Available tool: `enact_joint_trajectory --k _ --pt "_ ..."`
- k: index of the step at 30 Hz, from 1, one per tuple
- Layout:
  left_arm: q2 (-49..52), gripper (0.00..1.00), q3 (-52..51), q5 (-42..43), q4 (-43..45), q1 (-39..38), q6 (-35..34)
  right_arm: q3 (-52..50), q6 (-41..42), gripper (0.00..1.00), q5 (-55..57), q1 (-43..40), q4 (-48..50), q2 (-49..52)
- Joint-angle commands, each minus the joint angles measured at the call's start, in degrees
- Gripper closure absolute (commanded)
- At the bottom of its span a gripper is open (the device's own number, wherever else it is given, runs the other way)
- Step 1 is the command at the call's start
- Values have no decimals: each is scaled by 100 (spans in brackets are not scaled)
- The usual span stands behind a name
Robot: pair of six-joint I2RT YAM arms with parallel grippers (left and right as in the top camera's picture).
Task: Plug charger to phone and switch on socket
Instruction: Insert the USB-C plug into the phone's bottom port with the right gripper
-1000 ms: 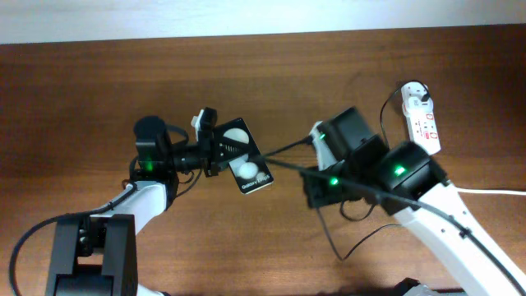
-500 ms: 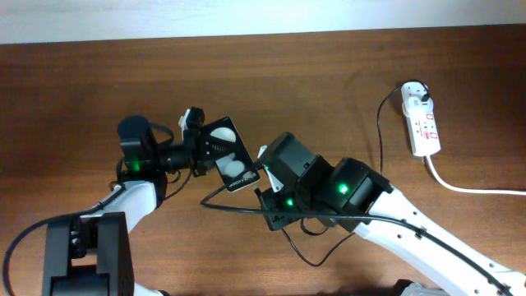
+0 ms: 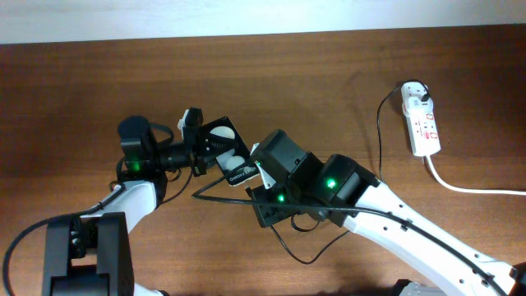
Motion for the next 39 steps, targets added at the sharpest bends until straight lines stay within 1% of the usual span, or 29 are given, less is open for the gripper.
enact_joint_trajectory --k 1,3,13,15,24,26,30,32,33,34,39 --pt "-2 100 122 240 55 9 275 9 50 96 -74 52 33 22" --pt "-2 100 122 289 55 9 273 9 203 96 -70 50 39 22" --pt "-2 100 122 439 52 11 269 9 455 96 -76 52 74 22" --pt "-2 100 122 437 52 9 83 9 455 96 -74 52 76 22" --pt "-2 100 122 621 48 9 50 9 455 96 -72 52 166 22" --pt "-2 100 122 671 50 9 -149 9 455 96 -72 52 166 22" --pt "-2 100 122 675 52 9 -179 9 455 96 -39 50 168 22" --pt "-2 100 122 684 59 9 -13 9 452 96 57 50 221 22" --pt "-2 100 122 787 57 9 345 9 455 96 57 50 328 22" --pt "-2 100 122 879 57 9 505 9 452 96 57 50 404 22" --pt "-2 100 120 916 57 -90 575 9 452 96 361 50 529 22"
